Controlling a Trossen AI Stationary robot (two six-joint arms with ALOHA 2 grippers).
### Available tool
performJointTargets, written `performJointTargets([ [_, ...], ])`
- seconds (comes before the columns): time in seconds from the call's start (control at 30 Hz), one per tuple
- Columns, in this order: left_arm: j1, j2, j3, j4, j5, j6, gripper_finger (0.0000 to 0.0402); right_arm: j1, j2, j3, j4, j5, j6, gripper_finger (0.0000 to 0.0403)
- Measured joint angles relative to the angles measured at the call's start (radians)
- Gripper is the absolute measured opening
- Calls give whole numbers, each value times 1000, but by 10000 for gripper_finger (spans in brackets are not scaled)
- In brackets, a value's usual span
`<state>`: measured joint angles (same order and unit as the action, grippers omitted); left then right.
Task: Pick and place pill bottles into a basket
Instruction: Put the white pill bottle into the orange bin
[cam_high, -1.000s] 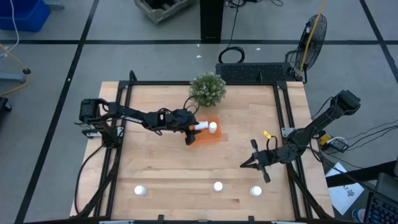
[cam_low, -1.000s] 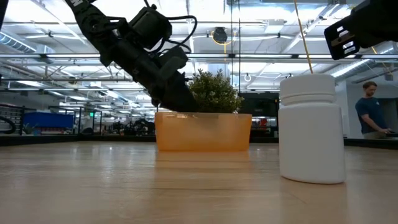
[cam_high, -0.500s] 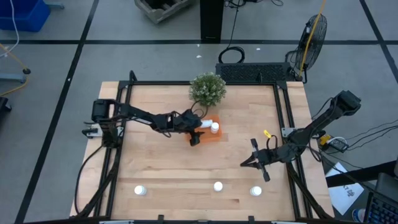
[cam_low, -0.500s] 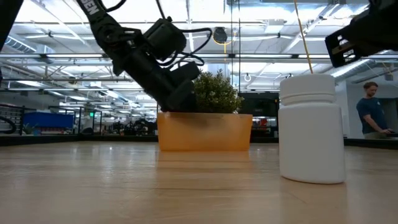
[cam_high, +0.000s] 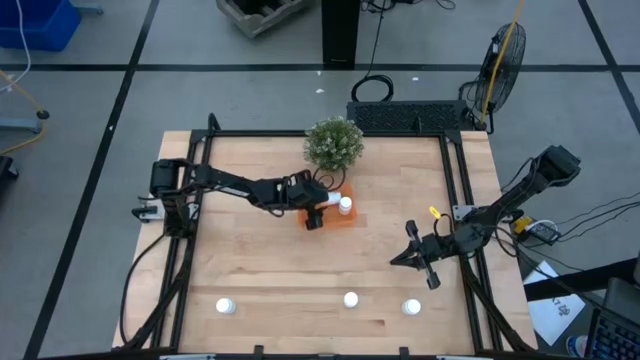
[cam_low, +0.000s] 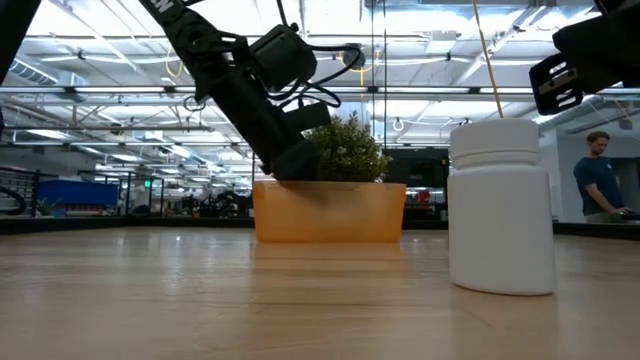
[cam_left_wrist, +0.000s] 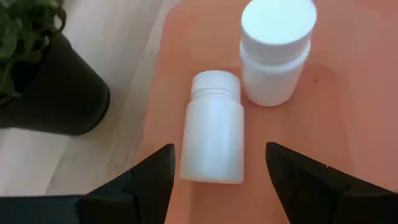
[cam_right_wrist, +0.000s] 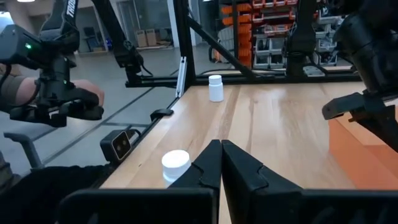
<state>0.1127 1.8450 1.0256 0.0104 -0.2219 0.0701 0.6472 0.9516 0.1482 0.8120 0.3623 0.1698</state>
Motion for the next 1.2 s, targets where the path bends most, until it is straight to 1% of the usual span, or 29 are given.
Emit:
performJointTargets([
  [0.2,17,13,2,14,27,1,257,0,0,0,16,1,-10,4],
  [0.3,34,42,5,50,94,-20,257,0,0,0,28,2,-10,4],
  [0.57,39,62,5,70,150,-38,257,-1,0,0,22,5,-17,4],
  [0.67,39,65,2,60,176,-47,249,-1,0,-1,22,6,-17,4],
  [0.77,35,69,0,36,204,-39,232,-1,0,-1,22,6,-17,4],
  [0.83,29,70,-2,33,203,-42,219,-1,0,0,21,6,-17,4],
  [0.97,20,69,-2,56,161,-52,198,-1,0,0,15,6,-22,4],
  [1.13,3,57,-1,66,161,-23,187,-1,0,-1,14,7,-25,4],
  [1.2,-4,37,-2,28,169,-21,187,-1,0,0,14,7,-27,4],
])
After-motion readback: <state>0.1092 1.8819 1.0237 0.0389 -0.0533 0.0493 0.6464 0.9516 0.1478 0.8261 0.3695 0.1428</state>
